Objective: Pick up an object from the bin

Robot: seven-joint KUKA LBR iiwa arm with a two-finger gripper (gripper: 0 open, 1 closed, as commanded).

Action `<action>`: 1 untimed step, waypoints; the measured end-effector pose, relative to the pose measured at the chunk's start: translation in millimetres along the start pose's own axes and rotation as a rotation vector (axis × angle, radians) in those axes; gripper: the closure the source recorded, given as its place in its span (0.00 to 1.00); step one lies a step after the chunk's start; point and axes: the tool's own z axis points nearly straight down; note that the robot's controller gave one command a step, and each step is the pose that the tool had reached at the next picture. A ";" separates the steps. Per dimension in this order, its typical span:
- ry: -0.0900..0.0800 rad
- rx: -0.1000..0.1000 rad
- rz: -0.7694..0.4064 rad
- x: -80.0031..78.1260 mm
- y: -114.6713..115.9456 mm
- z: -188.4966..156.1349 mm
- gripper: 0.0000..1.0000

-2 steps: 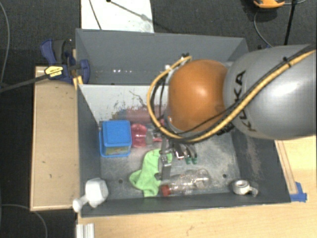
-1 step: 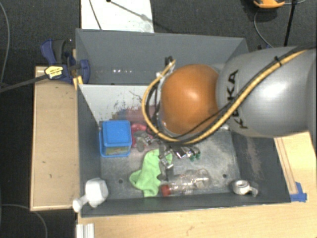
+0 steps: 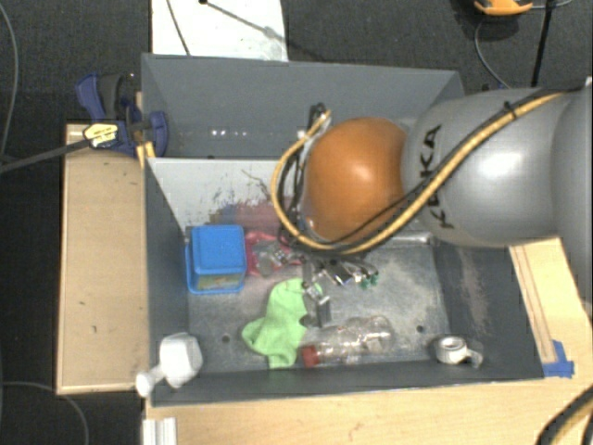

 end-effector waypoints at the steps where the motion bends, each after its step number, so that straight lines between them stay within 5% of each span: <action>1: -0.002 0.002 -0.287 -2.5 13.8 51.0 0.00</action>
Offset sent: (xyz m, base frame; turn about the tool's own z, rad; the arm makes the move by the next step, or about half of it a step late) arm -0.0017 0.0137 -0.0744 -0.4385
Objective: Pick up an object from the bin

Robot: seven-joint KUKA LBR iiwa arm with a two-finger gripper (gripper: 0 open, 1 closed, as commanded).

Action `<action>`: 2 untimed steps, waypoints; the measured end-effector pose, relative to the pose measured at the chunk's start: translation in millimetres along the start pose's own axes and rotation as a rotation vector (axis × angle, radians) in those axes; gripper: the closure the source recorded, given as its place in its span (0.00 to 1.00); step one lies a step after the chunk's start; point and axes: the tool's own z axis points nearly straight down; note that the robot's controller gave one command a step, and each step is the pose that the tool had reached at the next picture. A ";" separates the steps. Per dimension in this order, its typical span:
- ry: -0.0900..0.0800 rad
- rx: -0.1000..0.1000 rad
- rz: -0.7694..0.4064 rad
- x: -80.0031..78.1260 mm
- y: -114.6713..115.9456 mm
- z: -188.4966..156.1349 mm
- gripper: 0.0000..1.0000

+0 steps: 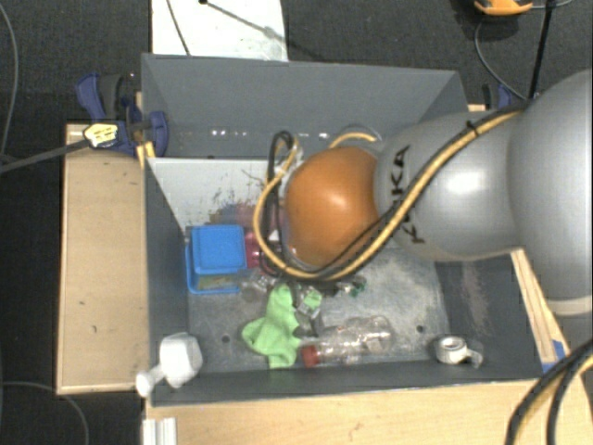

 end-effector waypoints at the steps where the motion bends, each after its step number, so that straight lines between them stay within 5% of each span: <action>1: 0.002 -0.003 -0.146 -3.7 -2.3 22.9 1.00; 2: 0.002 -0.004 -0.144 -3.7 -2.3 22.9 1.00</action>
Offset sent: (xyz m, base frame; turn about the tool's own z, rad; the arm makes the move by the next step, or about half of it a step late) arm 0.0000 0.0000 0.0000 0.0000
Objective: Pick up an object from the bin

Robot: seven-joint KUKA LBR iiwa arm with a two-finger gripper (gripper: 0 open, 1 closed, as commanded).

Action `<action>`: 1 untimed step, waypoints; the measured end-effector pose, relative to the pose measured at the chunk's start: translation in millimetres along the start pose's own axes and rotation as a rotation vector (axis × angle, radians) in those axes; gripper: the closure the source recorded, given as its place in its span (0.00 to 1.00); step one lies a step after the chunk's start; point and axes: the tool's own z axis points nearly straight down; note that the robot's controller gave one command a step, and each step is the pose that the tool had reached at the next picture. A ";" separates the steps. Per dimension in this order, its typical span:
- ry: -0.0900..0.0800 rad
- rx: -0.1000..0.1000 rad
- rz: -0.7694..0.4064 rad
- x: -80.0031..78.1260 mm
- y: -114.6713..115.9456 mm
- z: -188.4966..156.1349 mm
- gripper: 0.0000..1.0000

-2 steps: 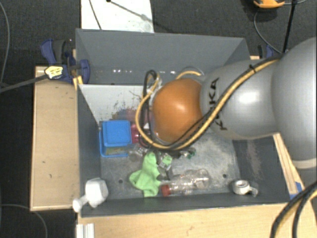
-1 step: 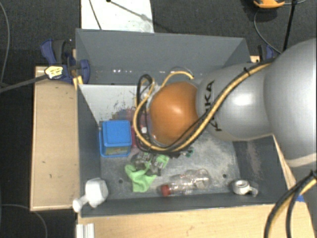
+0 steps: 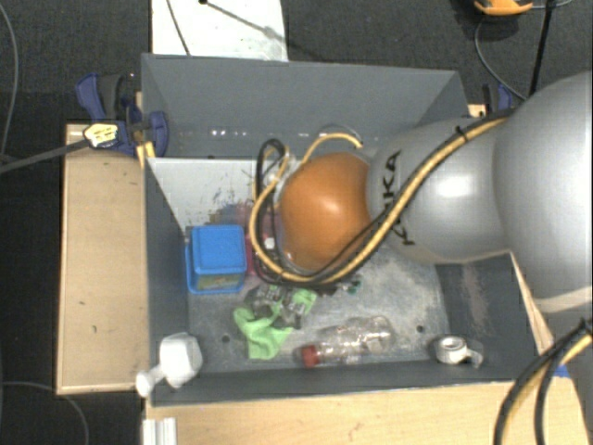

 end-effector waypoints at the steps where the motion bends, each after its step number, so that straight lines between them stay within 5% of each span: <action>1: 0.002 -0.002 0.000 0.7 0.9 -3.7 1.00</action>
Offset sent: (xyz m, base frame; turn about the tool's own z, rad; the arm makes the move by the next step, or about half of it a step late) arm -0.0001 0.0000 0.0881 0.0000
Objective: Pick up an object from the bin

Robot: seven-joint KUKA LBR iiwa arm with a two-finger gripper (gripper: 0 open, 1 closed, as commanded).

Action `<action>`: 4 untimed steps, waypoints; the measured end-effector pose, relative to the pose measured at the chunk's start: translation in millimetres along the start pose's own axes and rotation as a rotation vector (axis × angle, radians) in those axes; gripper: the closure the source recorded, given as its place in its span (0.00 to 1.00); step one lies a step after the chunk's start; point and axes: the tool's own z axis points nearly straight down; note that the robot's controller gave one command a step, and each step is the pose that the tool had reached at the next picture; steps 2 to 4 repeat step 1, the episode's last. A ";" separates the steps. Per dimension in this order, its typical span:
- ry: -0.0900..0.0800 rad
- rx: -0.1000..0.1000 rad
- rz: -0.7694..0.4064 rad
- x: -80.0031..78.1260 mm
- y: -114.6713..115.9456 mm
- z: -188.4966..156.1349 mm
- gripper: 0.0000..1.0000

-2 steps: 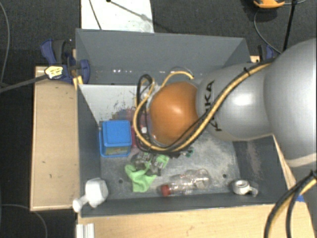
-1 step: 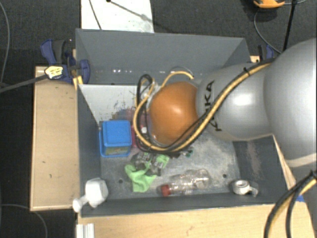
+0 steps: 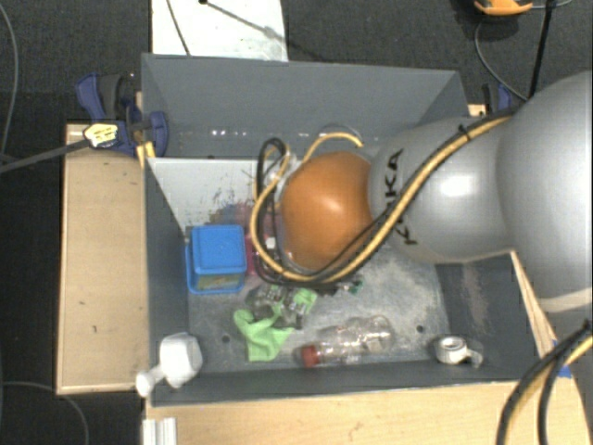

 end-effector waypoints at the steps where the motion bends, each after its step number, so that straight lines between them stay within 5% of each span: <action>1: 0.006 -0.005 0.001 1.4 1.6 -20.0 1.00; 4: 0.006 -0.005 0.001 1.4 1.6 -20.0 1.00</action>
Offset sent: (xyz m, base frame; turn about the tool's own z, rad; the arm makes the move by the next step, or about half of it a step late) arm 0.0001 -0.0001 0.0974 0.0000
